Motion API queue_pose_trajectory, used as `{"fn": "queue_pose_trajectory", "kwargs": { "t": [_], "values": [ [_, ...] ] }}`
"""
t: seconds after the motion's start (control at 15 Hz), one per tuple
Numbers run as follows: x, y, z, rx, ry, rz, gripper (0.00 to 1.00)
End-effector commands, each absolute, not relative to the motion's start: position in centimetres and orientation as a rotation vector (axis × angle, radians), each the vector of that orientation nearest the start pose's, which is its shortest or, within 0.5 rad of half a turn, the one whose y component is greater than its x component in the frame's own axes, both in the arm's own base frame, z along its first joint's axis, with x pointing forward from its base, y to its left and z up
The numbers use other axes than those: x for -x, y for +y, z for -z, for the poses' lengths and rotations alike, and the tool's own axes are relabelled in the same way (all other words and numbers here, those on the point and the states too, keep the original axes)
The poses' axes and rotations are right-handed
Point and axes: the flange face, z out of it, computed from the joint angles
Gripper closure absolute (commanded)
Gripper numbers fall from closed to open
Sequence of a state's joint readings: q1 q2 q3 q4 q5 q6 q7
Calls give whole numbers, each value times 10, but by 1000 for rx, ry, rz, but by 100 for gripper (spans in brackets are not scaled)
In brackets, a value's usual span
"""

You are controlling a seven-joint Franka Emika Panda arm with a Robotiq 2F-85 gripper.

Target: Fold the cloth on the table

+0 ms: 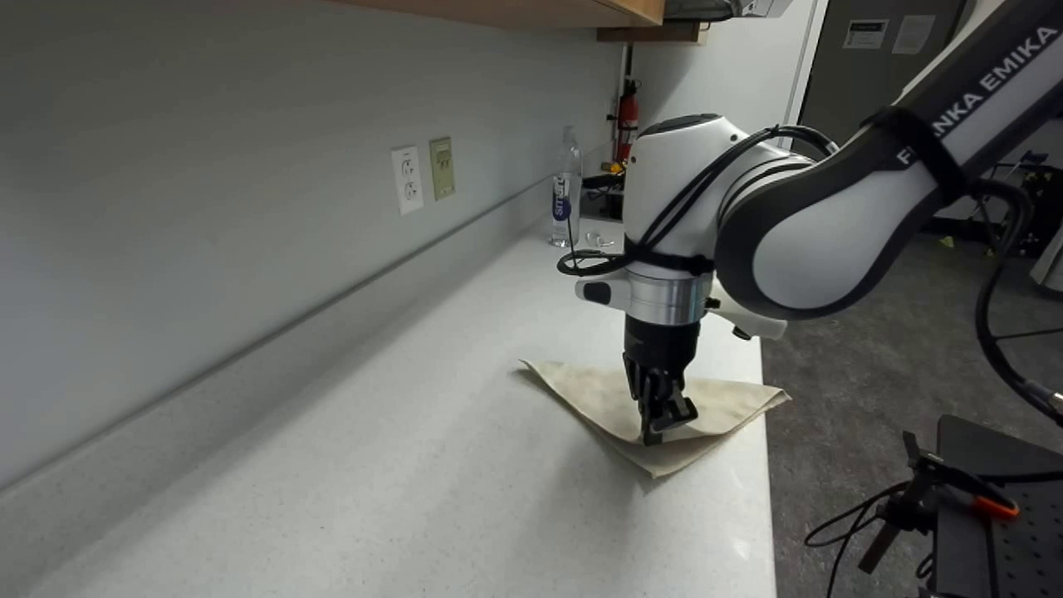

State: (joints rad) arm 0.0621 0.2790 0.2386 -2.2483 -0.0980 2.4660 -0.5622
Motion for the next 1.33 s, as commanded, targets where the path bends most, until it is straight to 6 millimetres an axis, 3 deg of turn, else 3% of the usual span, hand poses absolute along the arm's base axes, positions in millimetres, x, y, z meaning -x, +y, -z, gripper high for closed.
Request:
{"fn": "queue_pose_trajectory", "kwargs": {
  "t": [0.0, 0.2, 0.27, 0.4, 0.93, 1.0, 1.27],
  "values": [
    [-510, 167, -242, 2801, -1358, -69, 99],
    [-509, 167, -241, 2830, -1324, -56, 99],
    [-509, 167, -242, 2836, -1323, -58, 72],
    [-509, 166, -244, 2845, -1315, -52, 64],
    [-508, 150, -257, 2886, -1263, -48, 5],
    [-506, 147, -259, 2890, -1266, -51, 0],
    [-503, 133, -268, 2901, -1292, 6, 0]
  ]
}}
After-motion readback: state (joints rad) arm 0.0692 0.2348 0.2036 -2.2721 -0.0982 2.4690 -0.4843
